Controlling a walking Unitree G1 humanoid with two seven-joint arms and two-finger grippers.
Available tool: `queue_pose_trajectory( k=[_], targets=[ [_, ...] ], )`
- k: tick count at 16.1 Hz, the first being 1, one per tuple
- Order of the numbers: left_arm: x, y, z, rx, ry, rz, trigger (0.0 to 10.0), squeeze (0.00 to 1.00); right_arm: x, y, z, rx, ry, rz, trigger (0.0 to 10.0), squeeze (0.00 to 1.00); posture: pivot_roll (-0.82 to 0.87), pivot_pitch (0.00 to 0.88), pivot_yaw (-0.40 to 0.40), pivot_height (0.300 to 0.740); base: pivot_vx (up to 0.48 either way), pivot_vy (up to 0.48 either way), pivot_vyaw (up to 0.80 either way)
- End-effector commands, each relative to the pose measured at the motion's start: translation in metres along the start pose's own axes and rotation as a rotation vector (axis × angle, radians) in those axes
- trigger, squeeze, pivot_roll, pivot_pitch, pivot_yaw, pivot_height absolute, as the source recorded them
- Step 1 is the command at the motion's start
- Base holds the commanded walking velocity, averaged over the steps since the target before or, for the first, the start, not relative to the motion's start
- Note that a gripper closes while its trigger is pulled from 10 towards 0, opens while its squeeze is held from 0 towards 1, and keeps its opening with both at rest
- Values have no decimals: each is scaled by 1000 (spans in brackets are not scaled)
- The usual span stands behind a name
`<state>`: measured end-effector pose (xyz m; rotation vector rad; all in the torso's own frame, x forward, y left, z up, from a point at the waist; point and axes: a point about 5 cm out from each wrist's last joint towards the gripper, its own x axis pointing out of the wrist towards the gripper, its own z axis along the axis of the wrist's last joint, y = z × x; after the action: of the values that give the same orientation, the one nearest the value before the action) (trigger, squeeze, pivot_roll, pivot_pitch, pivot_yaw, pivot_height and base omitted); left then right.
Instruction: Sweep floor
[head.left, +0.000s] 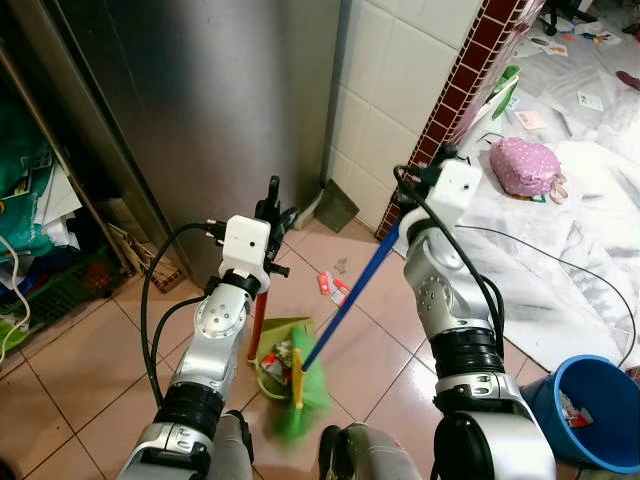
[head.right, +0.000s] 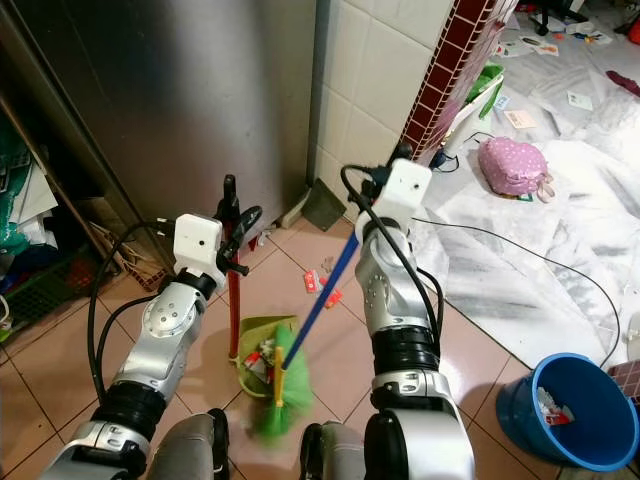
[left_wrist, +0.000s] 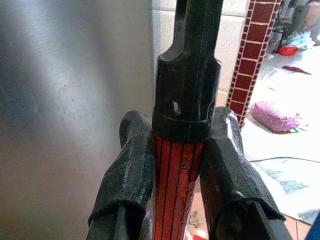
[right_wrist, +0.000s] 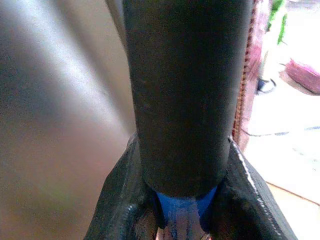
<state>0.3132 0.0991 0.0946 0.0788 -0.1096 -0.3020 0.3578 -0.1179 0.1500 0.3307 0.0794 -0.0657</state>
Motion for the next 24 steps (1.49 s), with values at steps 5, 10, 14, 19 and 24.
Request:
queue_pose_trajectory(
  k=[5, 10, 14, 19, 24],
  targets=[
    [-3, -14, -17, -75, 72, -8, 10000, 0, -2, -1, 34, -179, -177, 166, 10000, 0, -54, 154, -121, 740, 0, 0, 0],
    [-5, 1, 13, -9, -31, 8, 10000, 0, -6, -34, 40, -324, -215, 77, 10000, 0, -41, 171, -128, 740, 0, 0, 0],
    [-17, 14, 34, 12, -72, 15, 10000, 0, -13, -37, 23, -353, -205, 80, 10000, 0, 4, 171, -105, 740, 0, 0, 0],
    [-48, 20, 39, 5, -44, 46, 10000, 0, -16, -55, 6, -415, -208, 0, 10000, 0, 12, 116, -48, 740, 0, 0, 0],
    [-60, 31, 42, -12, -22, 59, 10000, 0, -13, -59, 0, -404, -187, -26, 10000, 0, 12, 120, -56, 740, 0, 0, -480]
  ],
)
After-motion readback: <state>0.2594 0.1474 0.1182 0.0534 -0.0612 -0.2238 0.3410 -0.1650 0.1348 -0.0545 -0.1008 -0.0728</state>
